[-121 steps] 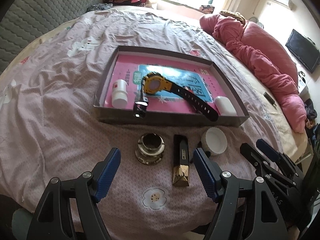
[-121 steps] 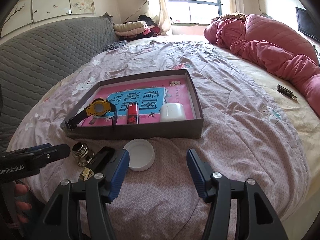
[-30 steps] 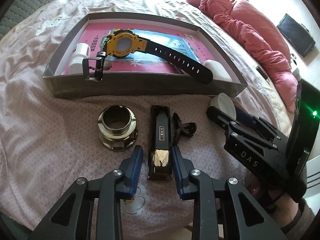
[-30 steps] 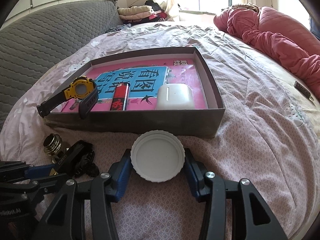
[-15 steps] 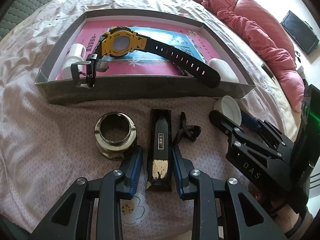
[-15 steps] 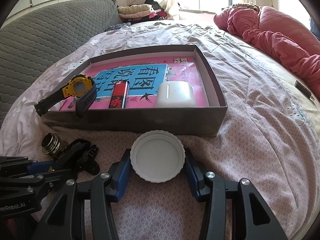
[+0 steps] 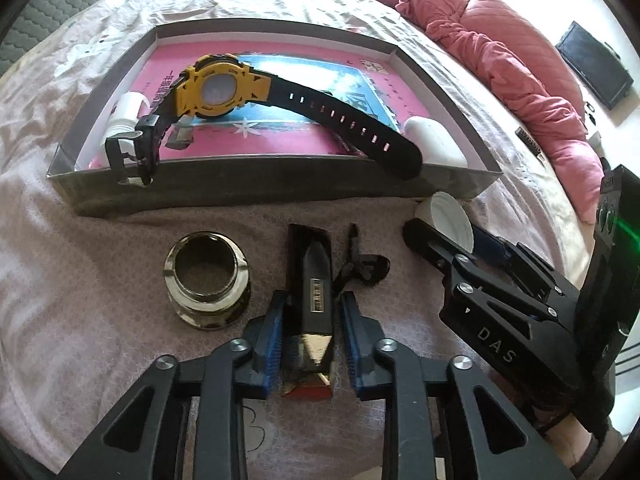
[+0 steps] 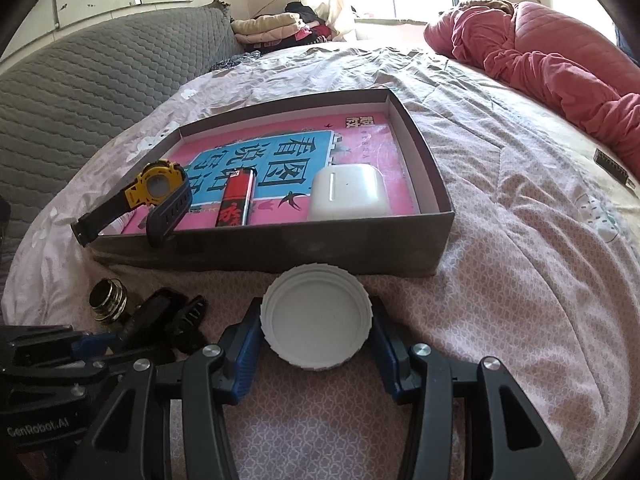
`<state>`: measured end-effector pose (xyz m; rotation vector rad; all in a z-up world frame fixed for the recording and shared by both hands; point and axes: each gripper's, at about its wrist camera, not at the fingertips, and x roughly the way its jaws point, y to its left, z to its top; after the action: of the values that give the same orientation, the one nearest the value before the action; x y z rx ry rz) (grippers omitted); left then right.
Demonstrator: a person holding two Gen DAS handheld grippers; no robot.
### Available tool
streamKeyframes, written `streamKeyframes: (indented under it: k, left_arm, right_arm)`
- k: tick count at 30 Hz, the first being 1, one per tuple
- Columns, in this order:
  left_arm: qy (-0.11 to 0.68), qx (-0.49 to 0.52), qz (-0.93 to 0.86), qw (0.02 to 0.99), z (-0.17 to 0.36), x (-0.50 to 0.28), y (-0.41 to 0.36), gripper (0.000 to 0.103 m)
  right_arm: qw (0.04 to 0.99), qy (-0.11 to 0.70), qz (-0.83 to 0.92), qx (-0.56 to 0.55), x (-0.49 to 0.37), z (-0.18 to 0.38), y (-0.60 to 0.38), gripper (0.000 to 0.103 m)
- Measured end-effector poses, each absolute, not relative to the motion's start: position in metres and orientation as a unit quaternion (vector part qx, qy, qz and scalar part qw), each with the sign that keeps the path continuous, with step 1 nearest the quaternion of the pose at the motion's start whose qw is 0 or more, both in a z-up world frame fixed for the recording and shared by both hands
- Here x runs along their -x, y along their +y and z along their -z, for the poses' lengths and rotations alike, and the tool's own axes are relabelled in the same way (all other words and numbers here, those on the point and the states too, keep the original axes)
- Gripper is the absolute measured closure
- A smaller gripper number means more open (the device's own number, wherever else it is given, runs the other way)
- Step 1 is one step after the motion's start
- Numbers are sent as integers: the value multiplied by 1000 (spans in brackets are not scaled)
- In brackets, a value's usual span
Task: Organize rigid objects
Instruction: 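Close the left tool on the black-and-gold bottle while the right tool holds the cap, then lift the black-and-gold bottle with the left tool while the right tool holds the cap raised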
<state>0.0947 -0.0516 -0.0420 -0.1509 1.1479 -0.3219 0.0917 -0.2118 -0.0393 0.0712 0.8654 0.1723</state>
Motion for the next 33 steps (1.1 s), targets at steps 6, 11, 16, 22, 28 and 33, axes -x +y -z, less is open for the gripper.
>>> streamKeyframes:
  k: [6, 11, 16, 22, 28, 33]
  left_arm:
    - [541, 81, 160, 822, 40, -90, -52, 81]
    - [546, 80, 158, 819, 40, -86, -54, 81]
    - [544, 100, 154, 819, 38, -81, -49, 81]
    - [539, 106, 153, 821, 35, -74, -43, 81]
    - [535, 107, 151, 825, 30, -68, -41, 81]
    - [528, 114, 149, 828, 26, -67, -36, 81]
  right_arm:
    - [904, 416, -85, -46, -89, 36, -217, 54]
    - [905, 415, -84, -46, -85, 34, -218, 54]
    - [905, 413, -88, -42, -80, 32, -215, 54]
    - [906, 411, -84, -49, -79, 30, -217, 54]
    - [908, 407, -86, -42, -75, 28, -216, 54]
    - [910, 403, -88, -42, -72, 25, -215, 54]
